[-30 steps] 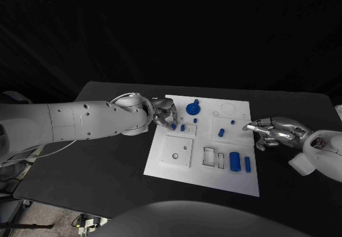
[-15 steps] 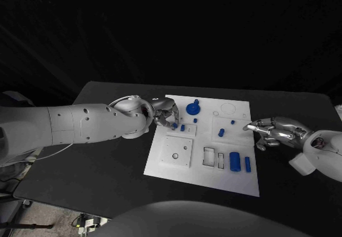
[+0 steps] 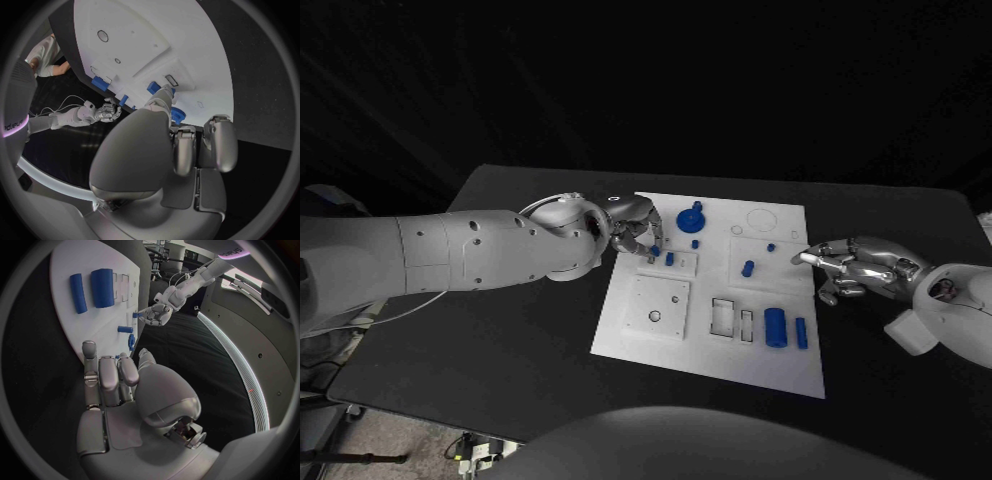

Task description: Assemble the parts on the task board

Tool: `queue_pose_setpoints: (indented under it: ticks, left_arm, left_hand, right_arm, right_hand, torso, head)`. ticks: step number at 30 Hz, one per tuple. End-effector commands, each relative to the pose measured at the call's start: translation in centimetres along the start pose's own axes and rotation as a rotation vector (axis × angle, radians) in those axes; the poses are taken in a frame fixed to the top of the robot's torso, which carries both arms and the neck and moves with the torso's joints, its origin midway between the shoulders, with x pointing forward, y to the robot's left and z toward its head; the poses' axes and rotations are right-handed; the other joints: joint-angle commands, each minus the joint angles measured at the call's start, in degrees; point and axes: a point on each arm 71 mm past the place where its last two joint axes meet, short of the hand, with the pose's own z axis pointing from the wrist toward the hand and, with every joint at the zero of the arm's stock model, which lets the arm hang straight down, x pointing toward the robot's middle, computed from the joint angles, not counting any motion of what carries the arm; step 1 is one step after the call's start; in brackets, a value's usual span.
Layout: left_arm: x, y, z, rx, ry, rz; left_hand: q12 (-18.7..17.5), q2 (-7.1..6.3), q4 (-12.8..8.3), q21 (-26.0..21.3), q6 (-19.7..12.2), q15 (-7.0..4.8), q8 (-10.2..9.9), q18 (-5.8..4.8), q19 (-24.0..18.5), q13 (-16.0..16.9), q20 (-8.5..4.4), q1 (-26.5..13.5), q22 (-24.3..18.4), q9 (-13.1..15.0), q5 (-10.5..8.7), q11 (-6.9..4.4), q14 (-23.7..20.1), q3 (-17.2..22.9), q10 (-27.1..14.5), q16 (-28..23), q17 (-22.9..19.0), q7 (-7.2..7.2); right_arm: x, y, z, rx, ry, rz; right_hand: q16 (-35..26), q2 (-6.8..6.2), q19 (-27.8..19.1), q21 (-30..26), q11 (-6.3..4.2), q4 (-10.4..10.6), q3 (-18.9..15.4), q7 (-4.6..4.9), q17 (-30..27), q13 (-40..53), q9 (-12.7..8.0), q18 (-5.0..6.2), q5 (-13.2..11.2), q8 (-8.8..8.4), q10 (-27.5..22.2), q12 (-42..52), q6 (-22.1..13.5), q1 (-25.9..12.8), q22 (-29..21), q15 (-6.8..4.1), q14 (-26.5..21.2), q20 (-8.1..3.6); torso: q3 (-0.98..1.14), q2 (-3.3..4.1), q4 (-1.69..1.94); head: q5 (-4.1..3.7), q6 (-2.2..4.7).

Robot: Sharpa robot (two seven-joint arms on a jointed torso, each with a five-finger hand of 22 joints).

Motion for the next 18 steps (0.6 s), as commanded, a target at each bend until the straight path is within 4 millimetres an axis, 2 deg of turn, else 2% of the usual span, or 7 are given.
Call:
queue_pose_setpoints:
  ticks: [1, 18]
  left_arm:
    - [0.16, -0.13, 0.11, -0.001, 0.016, 0.009]
    - [0.8, 0.14, 0.37, -0.017, 0.048, 0.012]
  left_hand:
    - [0.0, -0.35, -0.07, -0.1, -0.41, -0.3, -0.31, 1.13, 0.26, 14.97, -0.21, -0.13, 11.87, -0.07, -0.4, -0.16, 6.03, 0.27, 5.86, 0.14, 15.05, 0.03]
    - [-0.4, -0.37, -0.13, -0.24, -1.02, -0.27, -0.89, 1.15, 0.19, 14.63, -0.2, -0.35, 11.83, -0.33, -0.79, -0.12, 6.03, 0.45, 5.58, 0.14, 15.05, 0.08]
  right_arm:
    - [0.19, 0.04, 0.04, -0.008, 0.016, 0.0]
    - [0.14, -0.05, -0.11, -0.007, 0.013, 0.002]
  right_hand:
    - [-0.06, -0.03, -0.3, -0.18, -0.08, -0.11, 0.24, 0.16, 0.05, -0.05, -0.09, 0.38, 0.2, -0.34, -0.29, -0.16, 0.43, 0.4, 2.77, -0.05, -0.29, 0.11]
    - [-0.08, -0.06, -0.36, -0.25, -0.08, -0.16, 0.29, 0.16, 0.0, -0.16, -0.14, 0.4, 0.27, -0.38, -0.41, -0.23, 0.45, 0.44, 2.75, -0.06, -0.34, 0.11]
  torso:
    - [0.01, -0.01, -0.03]
    - [0.0, 0.03, 0.0]
  head:
    - [0.07, 0.01]
    - [0.03, 0.01]
